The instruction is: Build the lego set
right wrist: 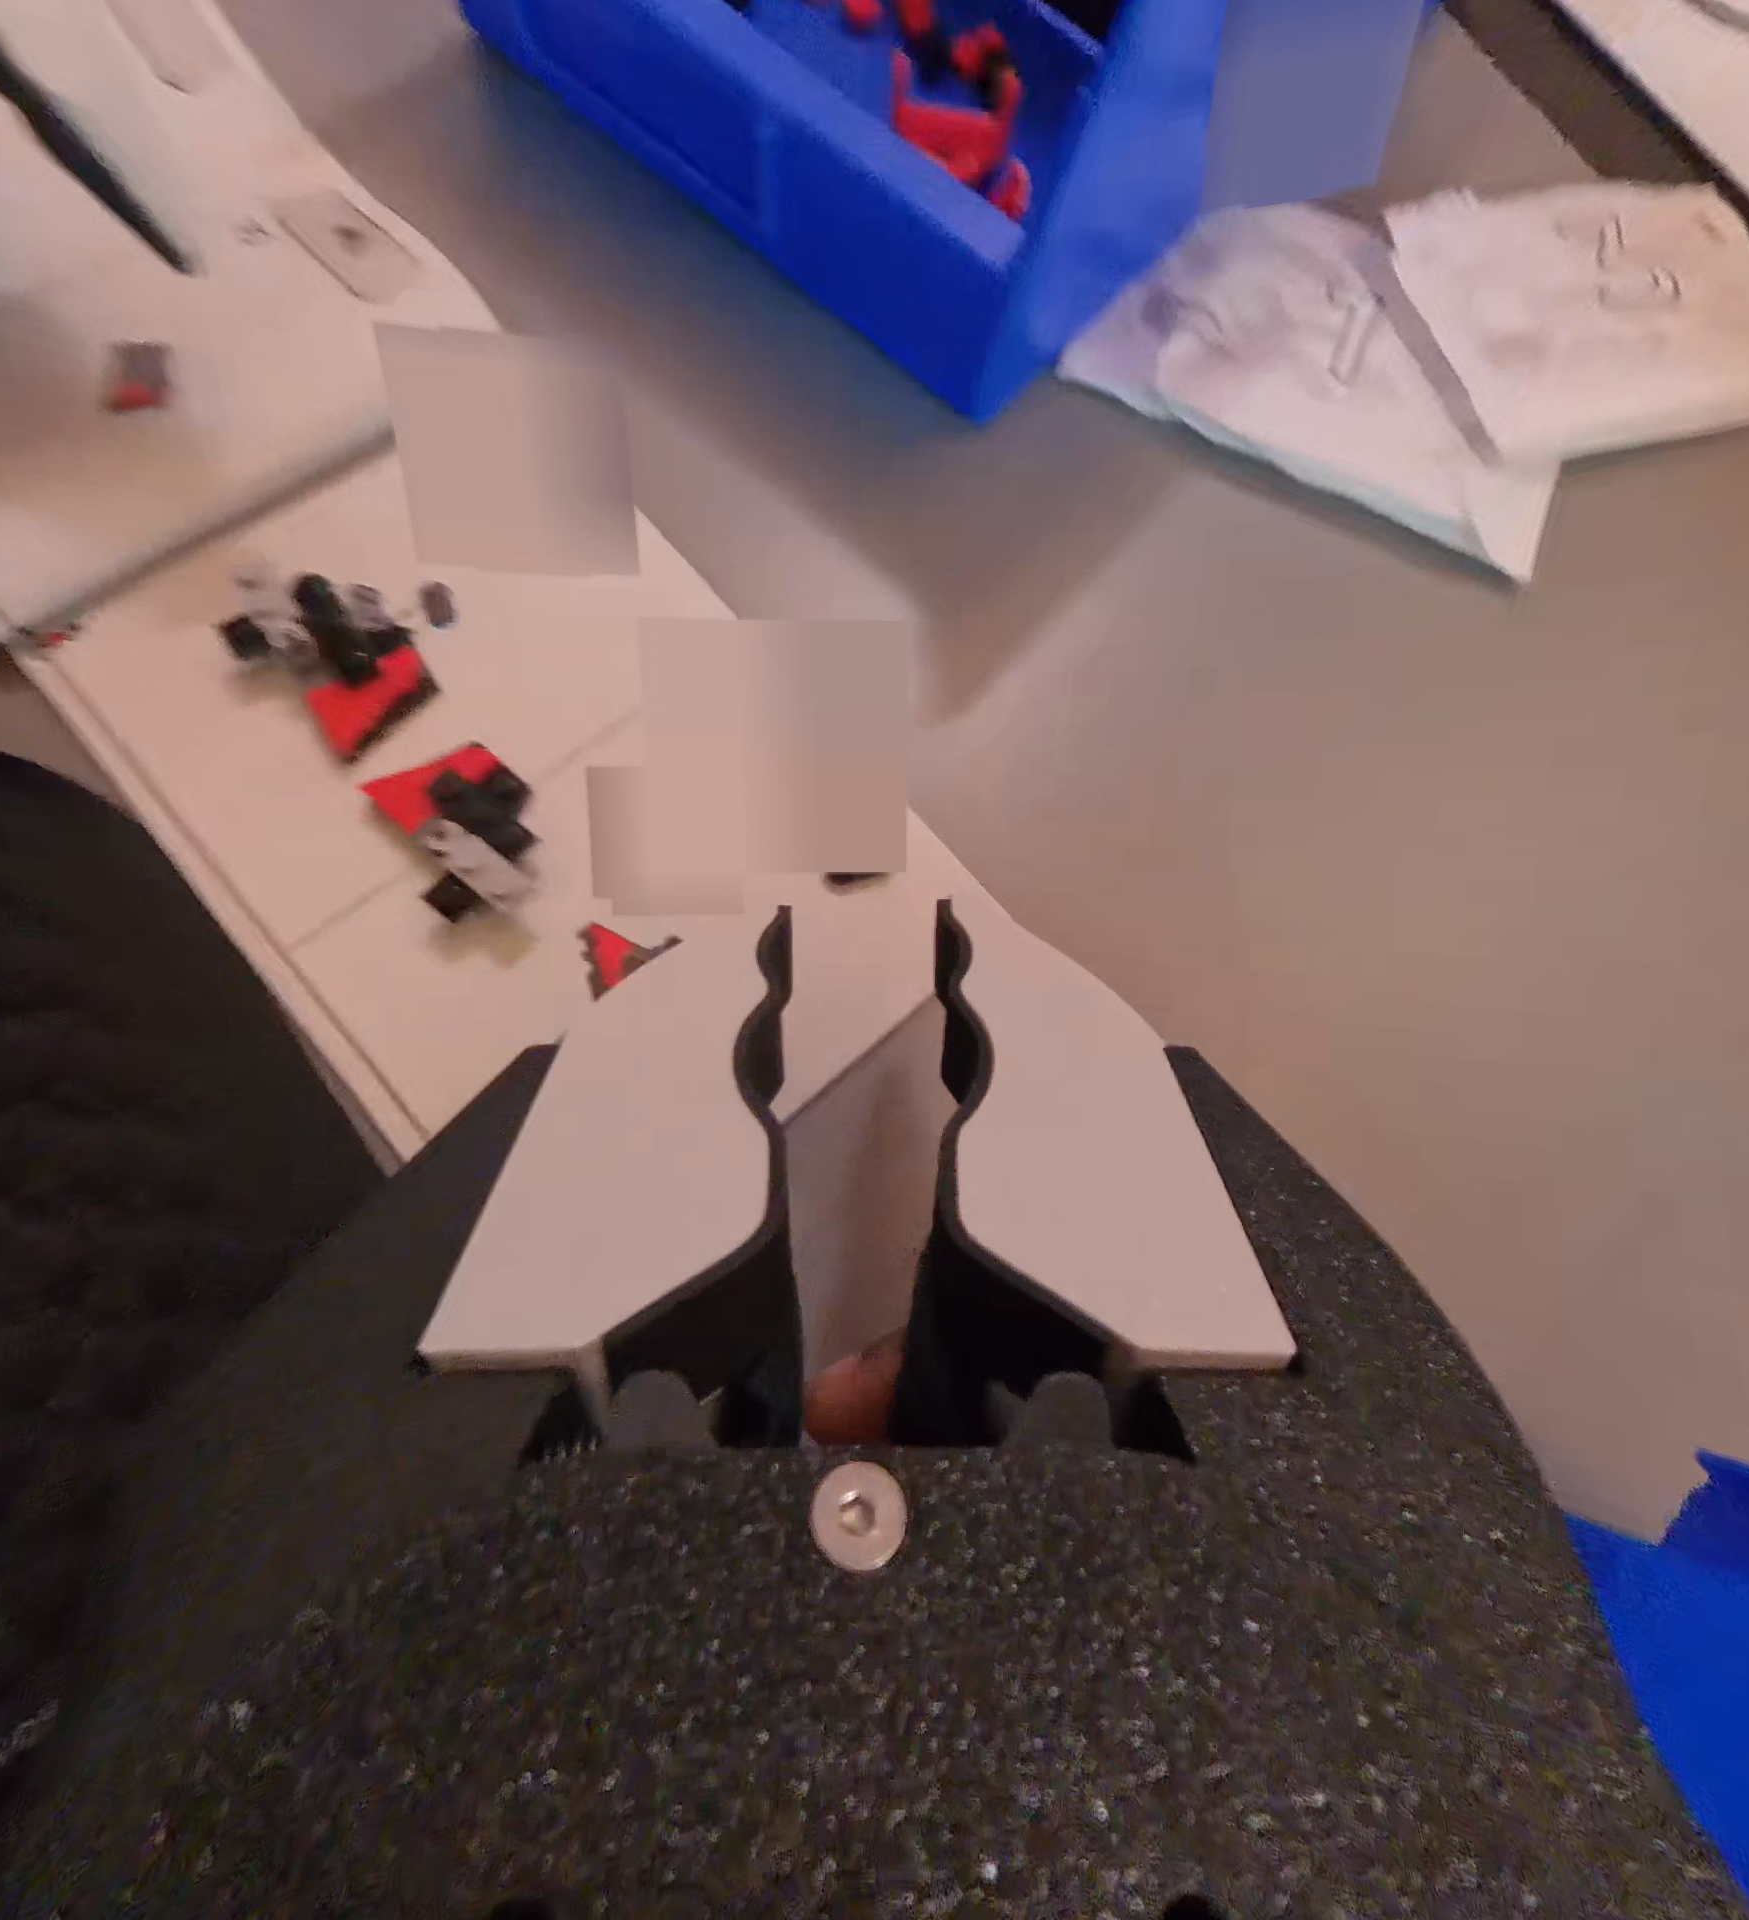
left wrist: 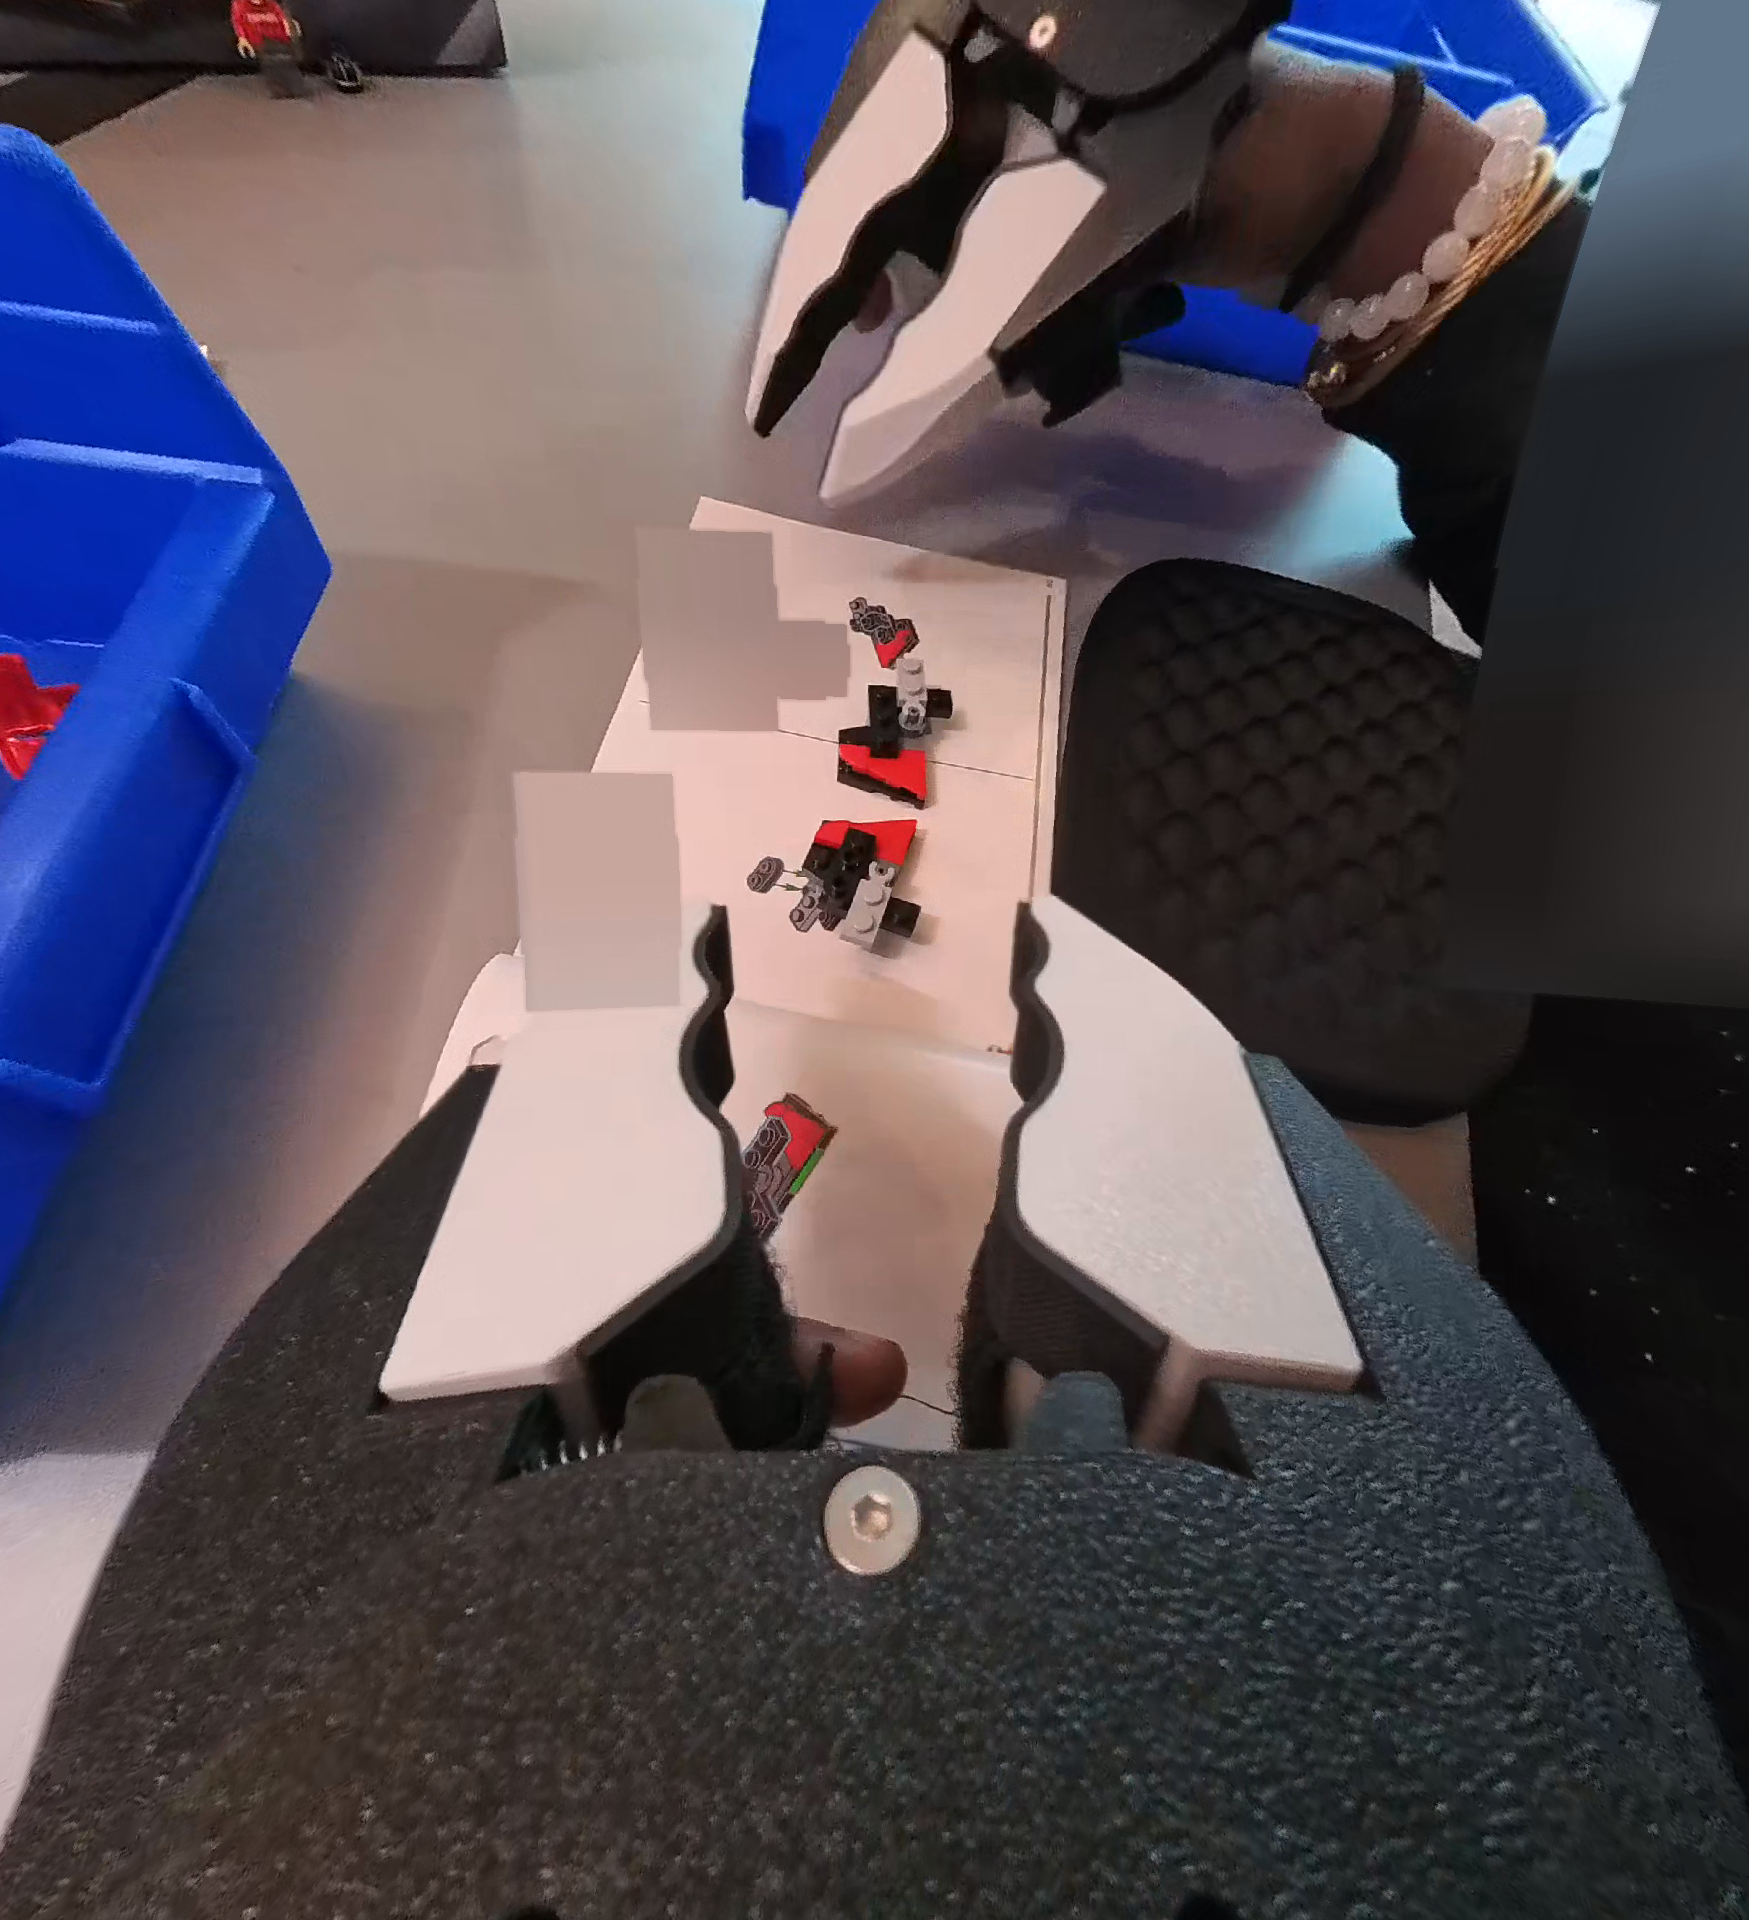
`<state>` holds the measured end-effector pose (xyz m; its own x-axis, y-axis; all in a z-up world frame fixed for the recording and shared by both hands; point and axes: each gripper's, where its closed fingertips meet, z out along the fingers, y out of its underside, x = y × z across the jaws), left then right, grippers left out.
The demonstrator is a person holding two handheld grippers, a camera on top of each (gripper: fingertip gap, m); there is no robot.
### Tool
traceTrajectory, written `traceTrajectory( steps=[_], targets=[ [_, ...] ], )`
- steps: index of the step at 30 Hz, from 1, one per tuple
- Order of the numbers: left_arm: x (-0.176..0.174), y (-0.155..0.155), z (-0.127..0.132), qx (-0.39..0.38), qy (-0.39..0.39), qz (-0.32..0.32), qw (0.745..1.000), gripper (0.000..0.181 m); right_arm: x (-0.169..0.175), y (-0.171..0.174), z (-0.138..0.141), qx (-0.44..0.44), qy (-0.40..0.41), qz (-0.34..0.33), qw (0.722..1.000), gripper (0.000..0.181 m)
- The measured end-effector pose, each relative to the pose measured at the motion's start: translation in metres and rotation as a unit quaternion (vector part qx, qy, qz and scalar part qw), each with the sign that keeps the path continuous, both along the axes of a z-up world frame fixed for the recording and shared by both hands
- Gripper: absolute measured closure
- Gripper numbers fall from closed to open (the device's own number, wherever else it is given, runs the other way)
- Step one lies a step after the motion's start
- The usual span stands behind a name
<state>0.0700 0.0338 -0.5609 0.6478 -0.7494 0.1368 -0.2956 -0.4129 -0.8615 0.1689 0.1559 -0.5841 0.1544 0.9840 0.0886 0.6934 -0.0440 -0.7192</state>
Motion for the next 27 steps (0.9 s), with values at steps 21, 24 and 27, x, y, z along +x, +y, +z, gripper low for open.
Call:
traceTrajectory(
  steps=[21, 24, 27],
  targets=[
    [0.007, 0.005, -0.006, 0.002, -0.001, -0.001, 1.0, 0.138, -0.023, 0.006, -0.029, -0.071, -0.094, -0.145, 0.982, 0.172],
    [0.01, 0.003, -0.006, 0.005, 0.004, -0.01, 1.0, 0.138, -0.024, 0.004, -0.029, -0.061, -0.105, -0.071, 0.99, 0.173],
    [0.012, 0.002, -0.007, 0.008, 0.008, -0.011, 1.0, 0.138, -0.027, -0.007, -0.021, -0.055, -0.093, 0.036, 0.994, 0.173]
  ],
)
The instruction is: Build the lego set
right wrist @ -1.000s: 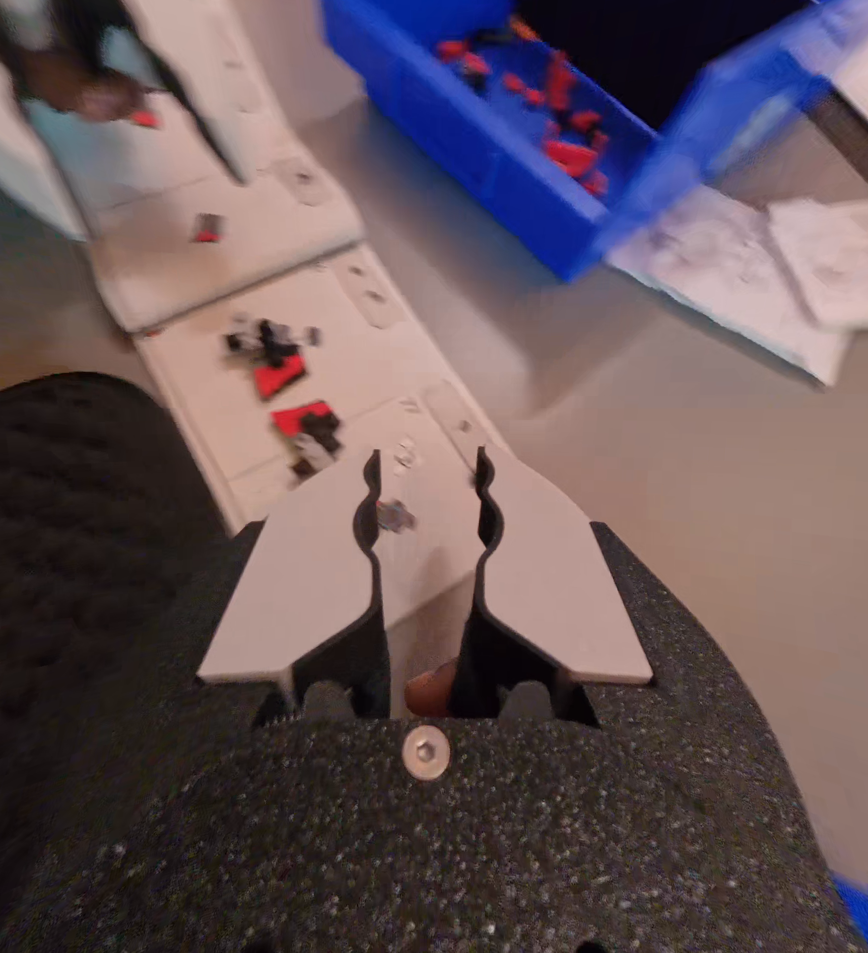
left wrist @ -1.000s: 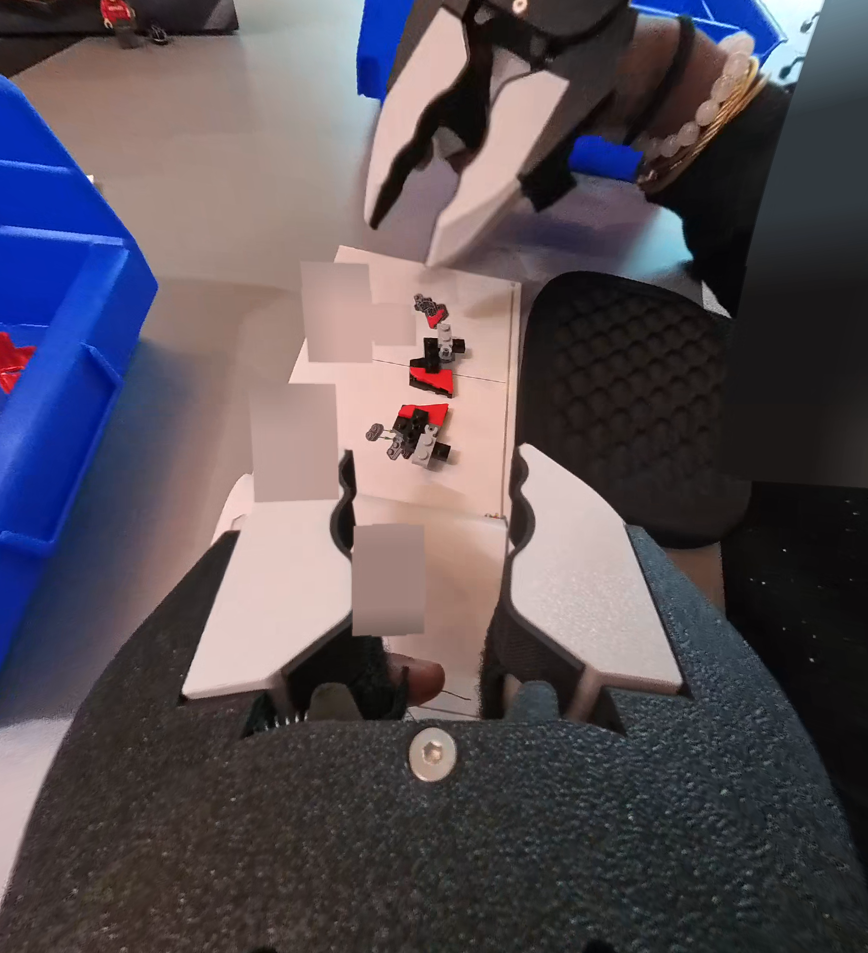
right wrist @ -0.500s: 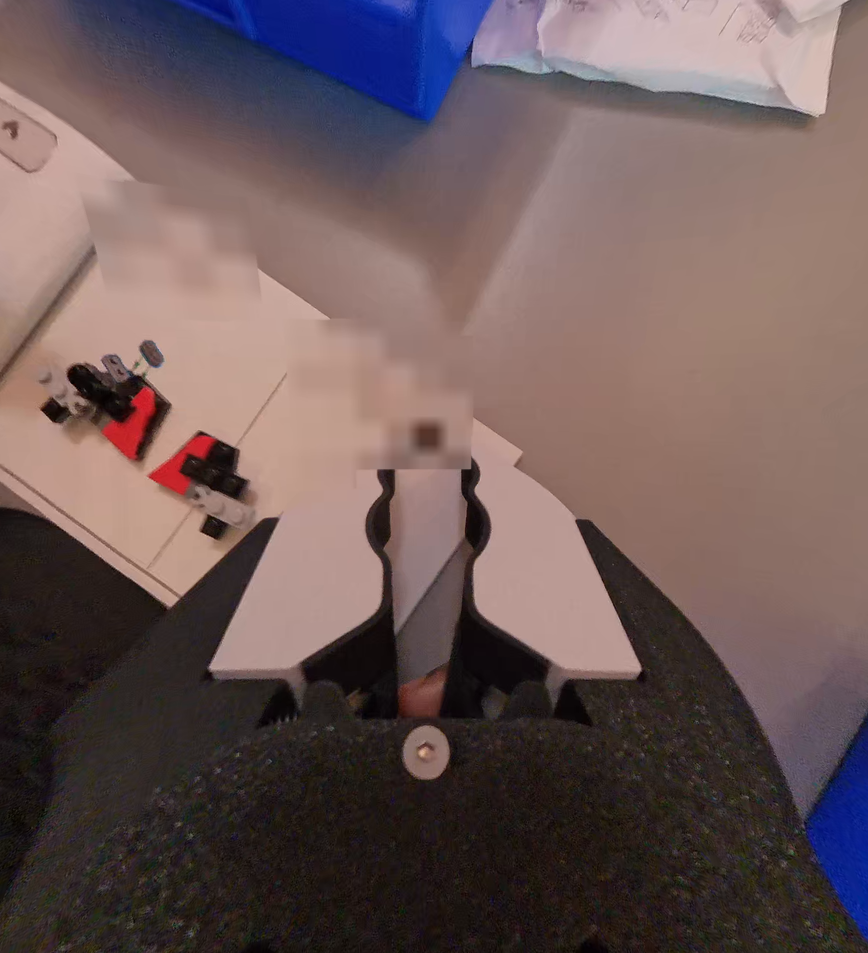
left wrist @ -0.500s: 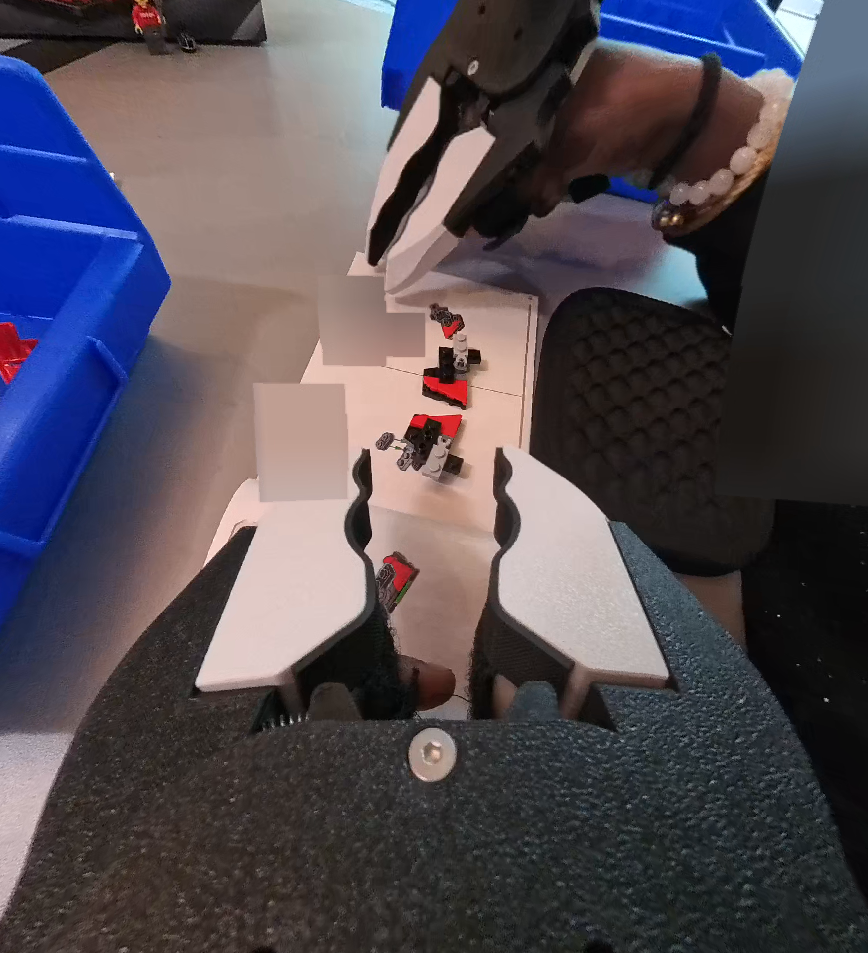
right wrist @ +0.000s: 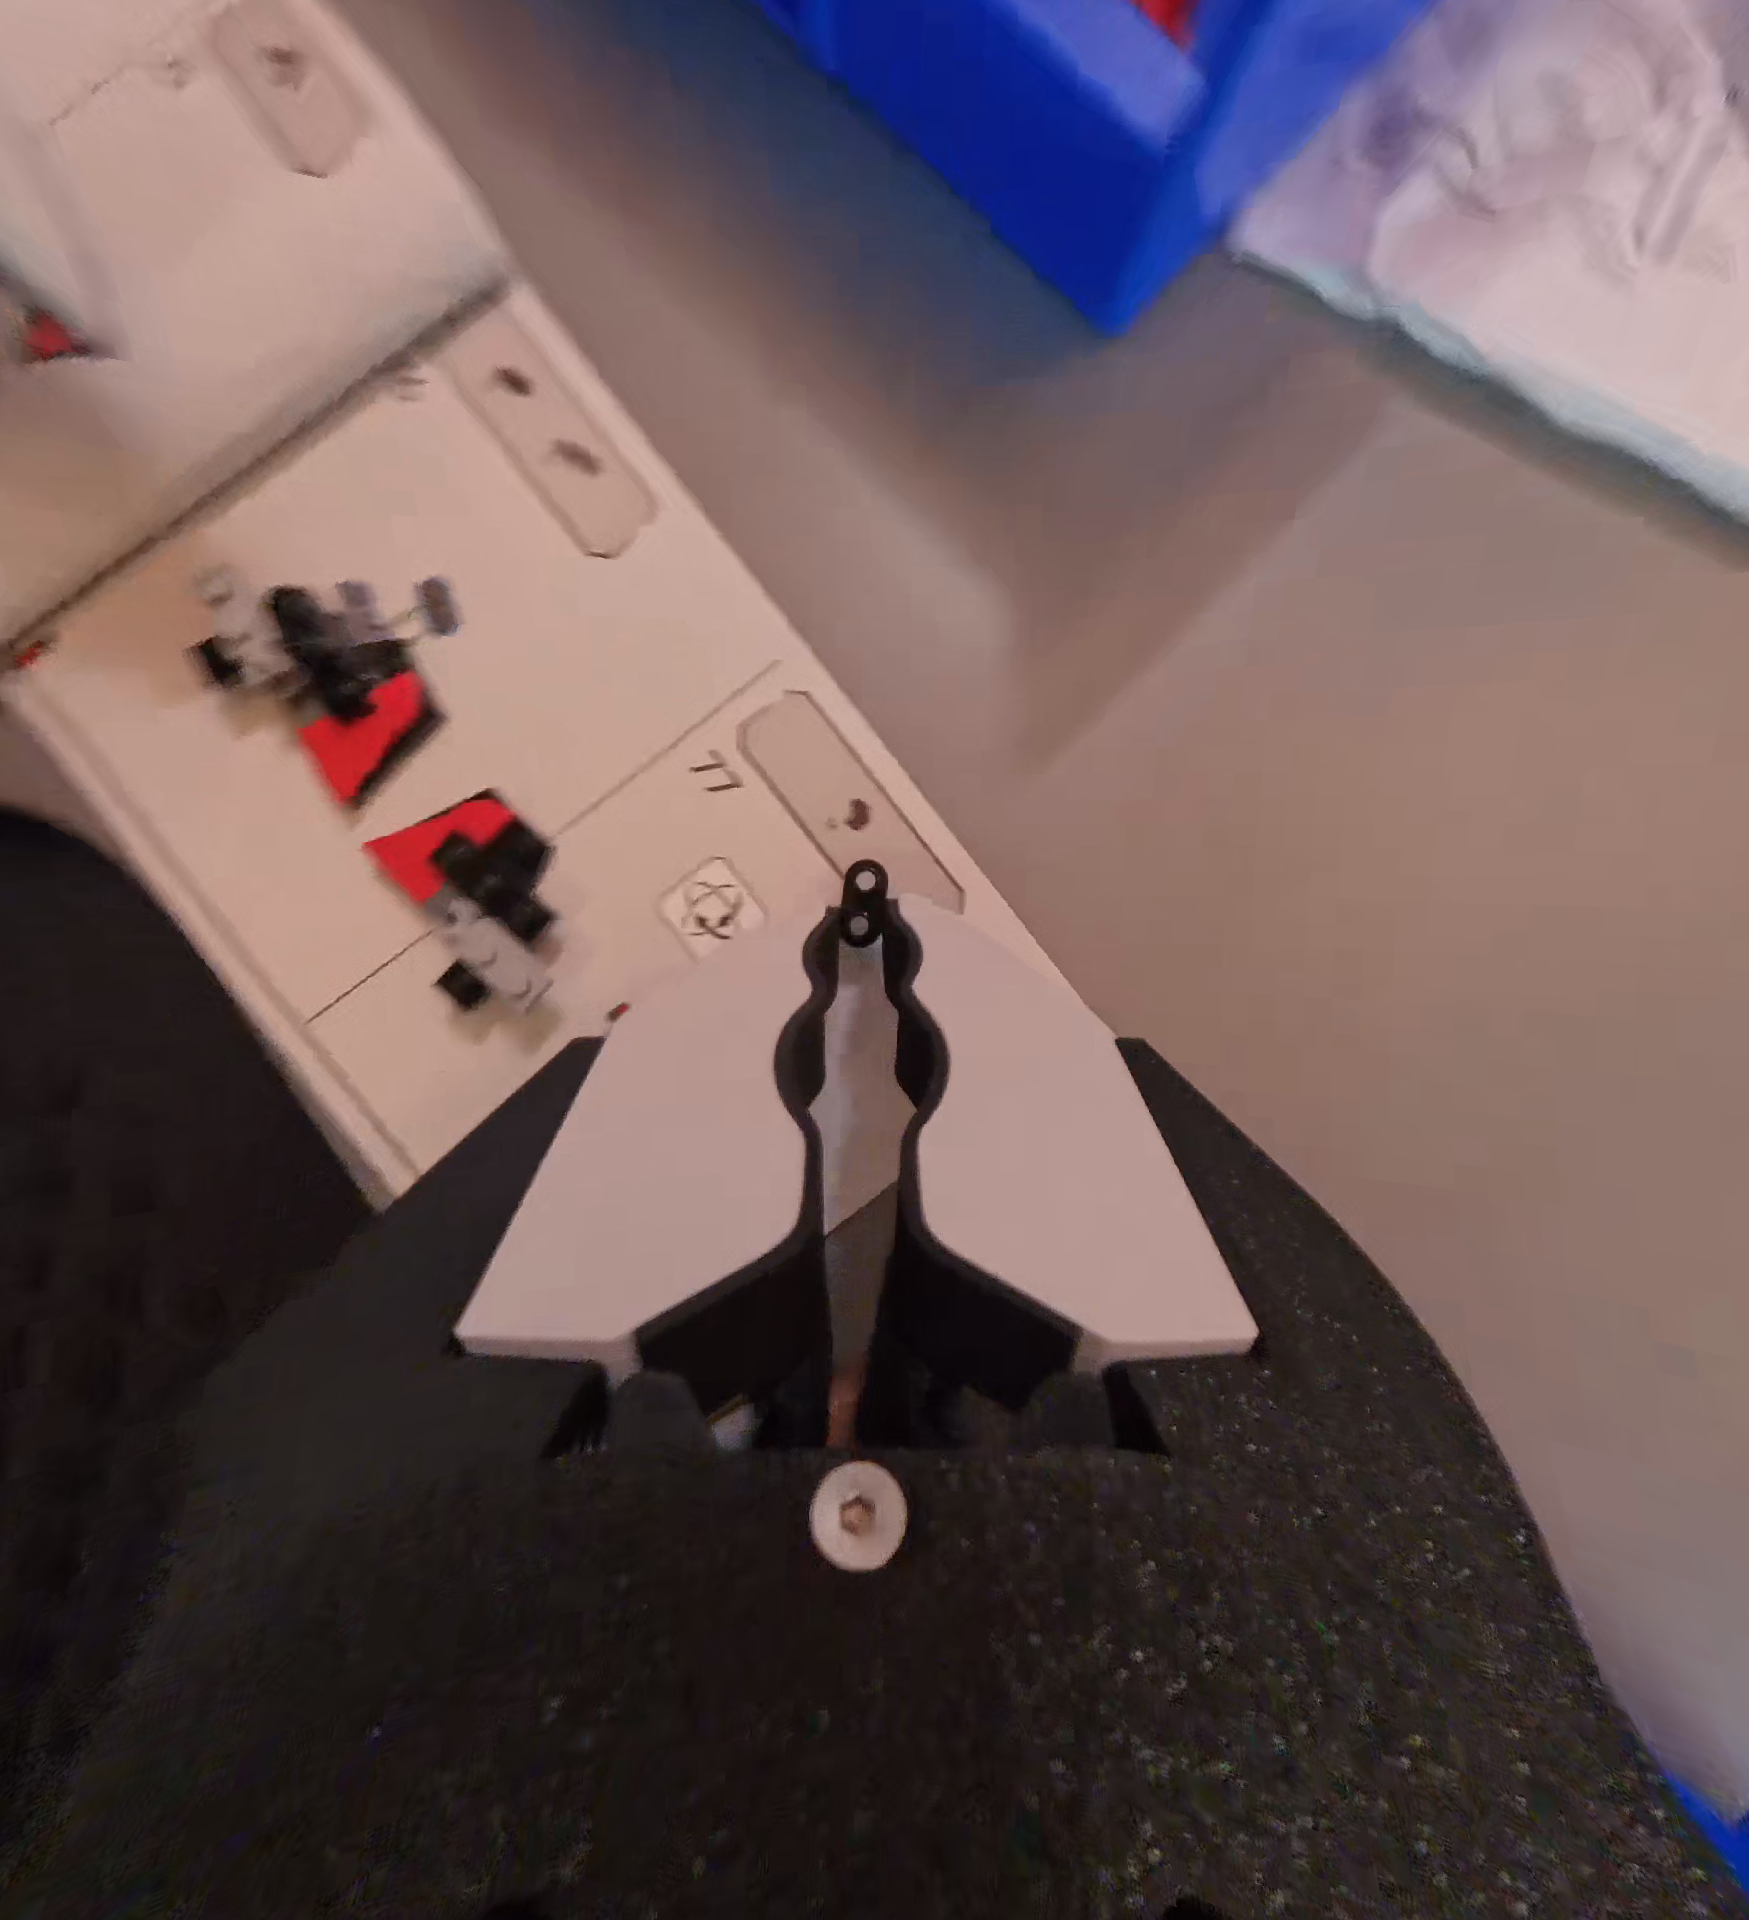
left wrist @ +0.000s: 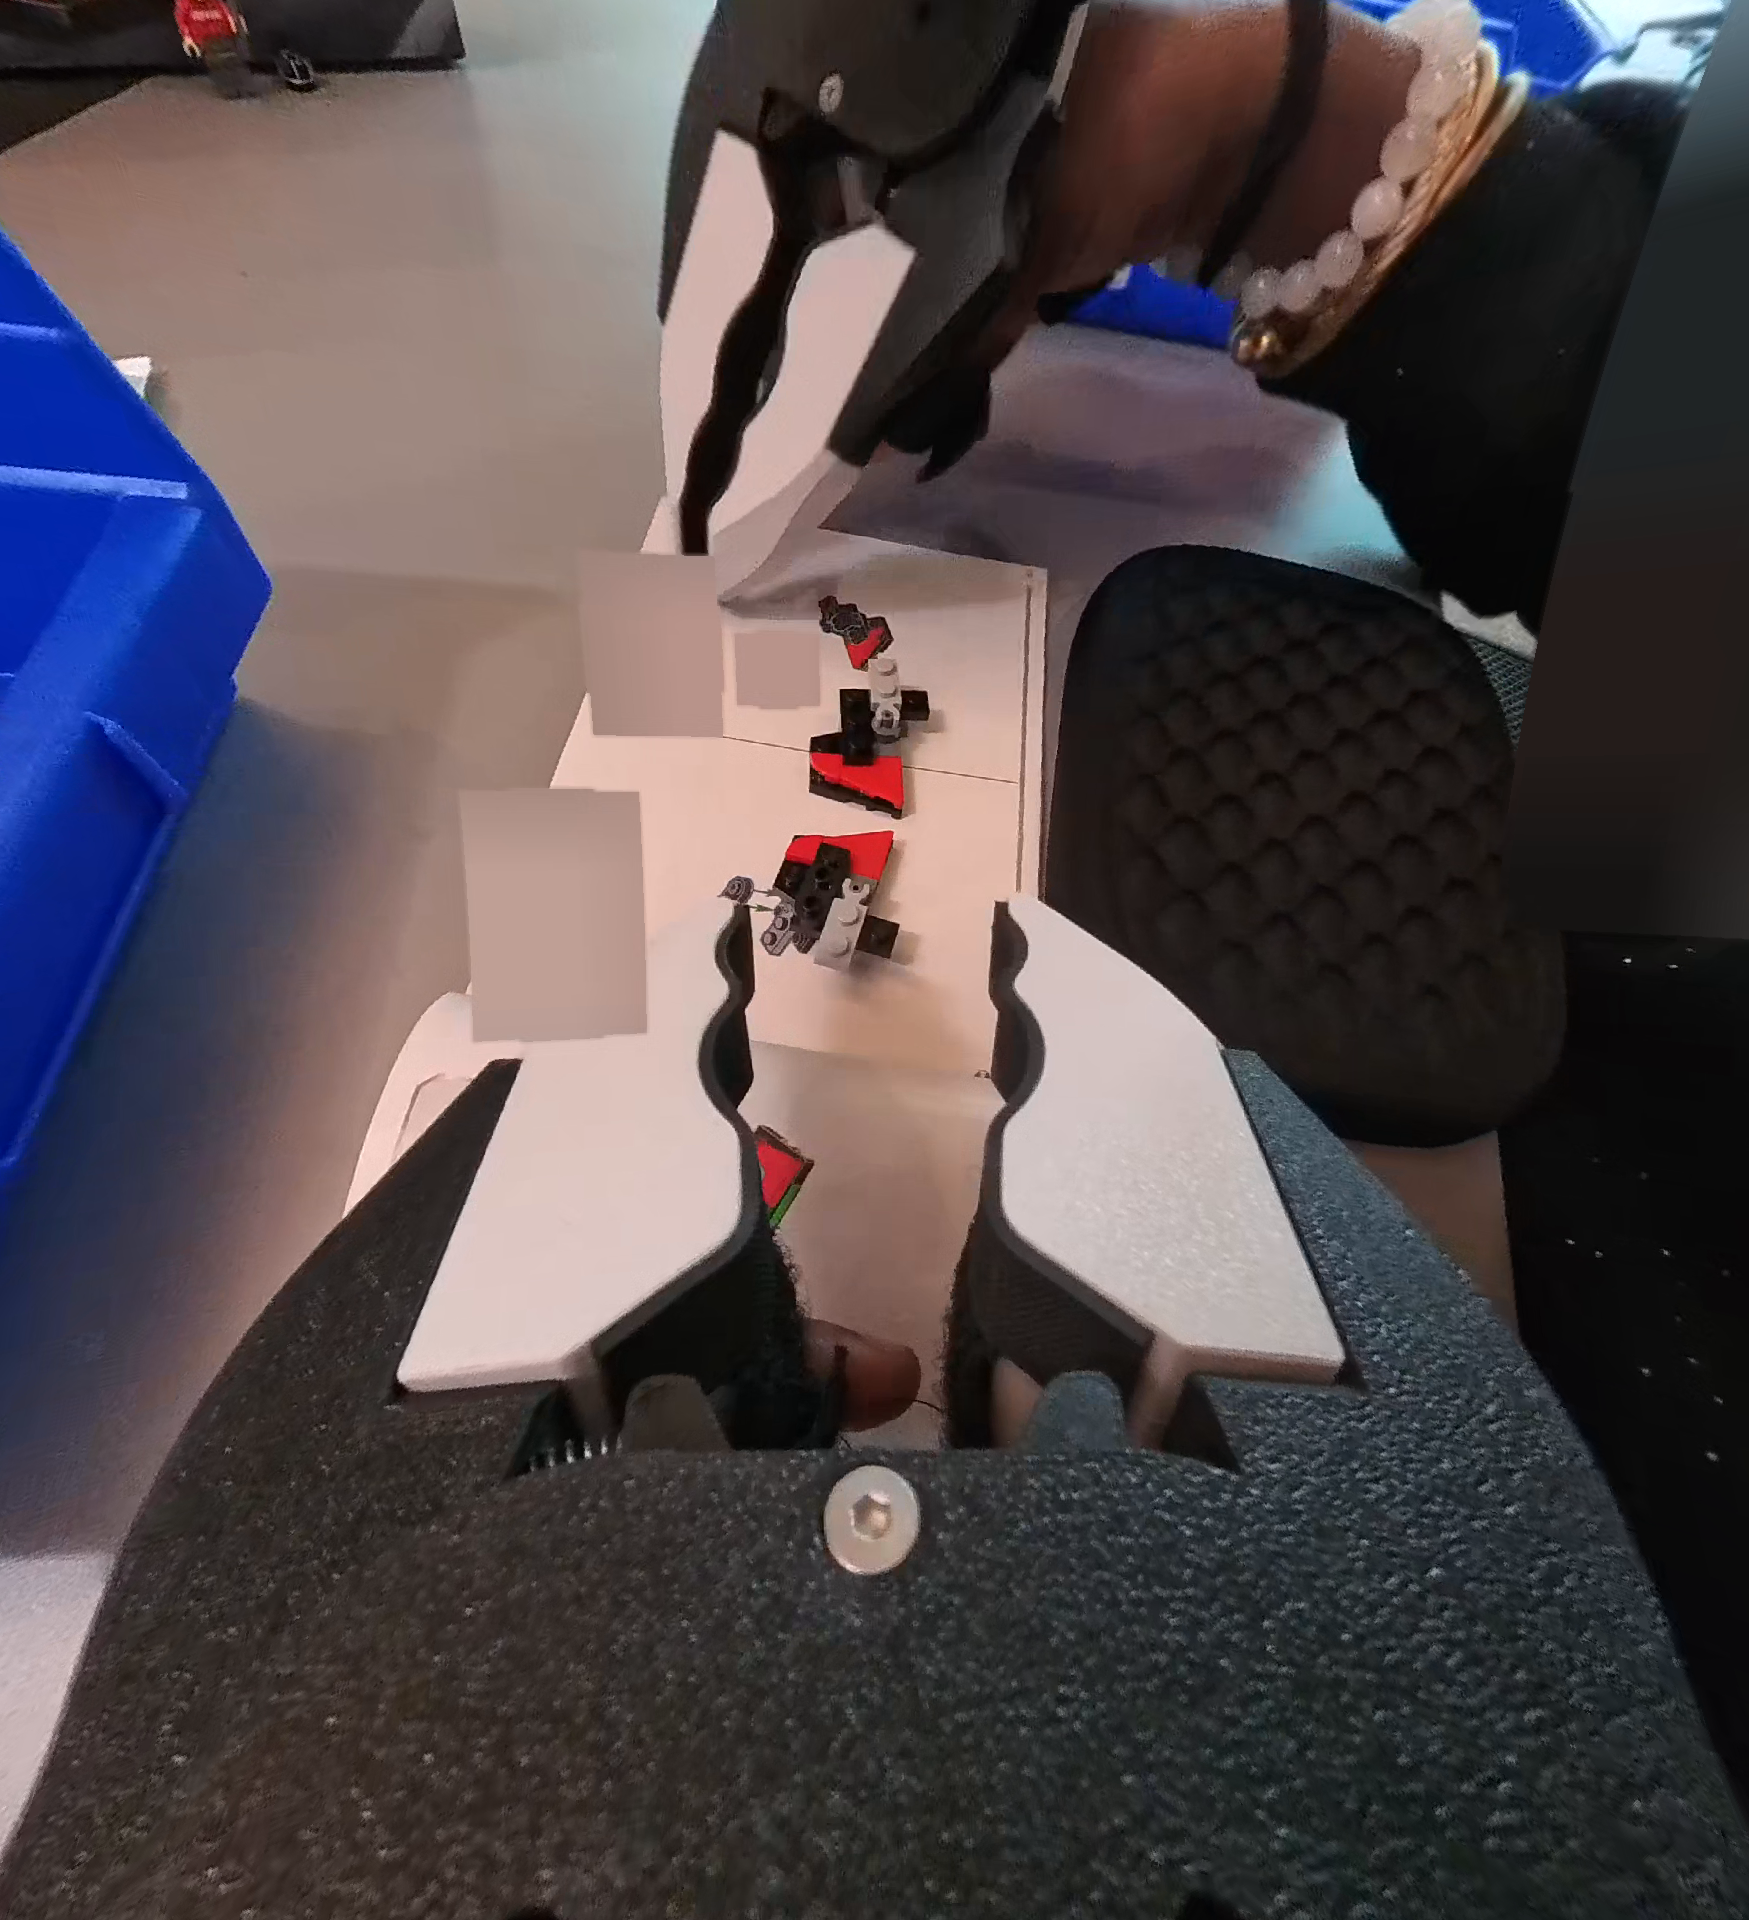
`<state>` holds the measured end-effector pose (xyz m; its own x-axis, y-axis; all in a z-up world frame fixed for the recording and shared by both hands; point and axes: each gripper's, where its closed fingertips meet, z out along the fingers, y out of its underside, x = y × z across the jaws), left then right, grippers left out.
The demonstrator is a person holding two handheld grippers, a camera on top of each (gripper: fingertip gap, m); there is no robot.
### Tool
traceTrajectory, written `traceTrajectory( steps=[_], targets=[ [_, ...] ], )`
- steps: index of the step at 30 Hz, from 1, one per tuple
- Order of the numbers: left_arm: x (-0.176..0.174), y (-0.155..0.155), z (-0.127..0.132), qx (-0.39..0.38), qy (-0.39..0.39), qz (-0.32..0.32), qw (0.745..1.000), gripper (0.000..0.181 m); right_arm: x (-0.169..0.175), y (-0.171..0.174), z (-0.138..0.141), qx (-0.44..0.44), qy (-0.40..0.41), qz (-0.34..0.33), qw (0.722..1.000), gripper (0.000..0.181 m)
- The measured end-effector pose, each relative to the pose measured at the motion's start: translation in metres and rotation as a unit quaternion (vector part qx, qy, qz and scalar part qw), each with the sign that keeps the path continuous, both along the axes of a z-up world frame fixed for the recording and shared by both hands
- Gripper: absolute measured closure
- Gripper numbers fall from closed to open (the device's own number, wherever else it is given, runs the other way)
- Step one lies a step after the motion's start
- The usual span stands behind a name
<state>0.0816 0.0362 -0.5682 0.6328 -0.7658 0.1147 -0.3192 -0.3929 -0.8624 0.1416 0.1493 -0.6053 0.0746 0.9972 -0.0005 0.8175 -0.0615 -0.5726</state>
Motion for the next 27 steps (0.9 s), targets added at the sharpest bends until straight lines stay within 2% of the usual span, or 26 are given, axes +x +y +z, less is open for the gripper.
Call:
traceTrajectory(
  steps=[4, 6, 8, 11, 14, 17, 27],
  targets=[
    [0.007, 0.0, 0.005, 0.01, -0.012, -0.008, 1.0, 0.146, 0.001, -0.042, 0.032, 0.025, 0.042, 0.194, 0.98, 0.173],
    [0.014, 0.002, 0.005, 0.012, -0.001, -0.015, 1.0, 0.149, 0.006, -0.054, 0.038, 0.055, 0.026, 0.265, 0.962, 0.173],
    [0.022, 0.007, 0.002, 0.013, 0.025, -0.022, 0.999, 0.15, 0.008, -0.061, 0.039, 0.053, -0.001, 0.308, 0.95, 0.173],
    [0.031, 0.013, -0.003, 0.008, 0.054, -0.025, 0.998, 0.152, 0.005, -0.064, 0.036, 0.041, -0.029, 0.348, 0.936, 0.173],
    [0.034, 0.013, -0.003, -0.009, 0.039, -0.019, 0.999, 0.157, 0.002, -0.065, 0.028, 0.039, -0.063, 0.385, 0.92, 0.173],
    [0.026, 0.01, -0.006, -0.026, 0.047, -0.007, 0.999, 0.15, -0.001, -0.068, 0.02, 0.027, -0.083, 0.413, 0.906, 0.173],
    [0.019, 0.003, -0.001, -0.021, 0.083, 0.002, 0.996, 0.14, -0.002, -0.066, 0.014, 0.005, -0.074, 0.425, 0.902, 0.173]
  ],
)
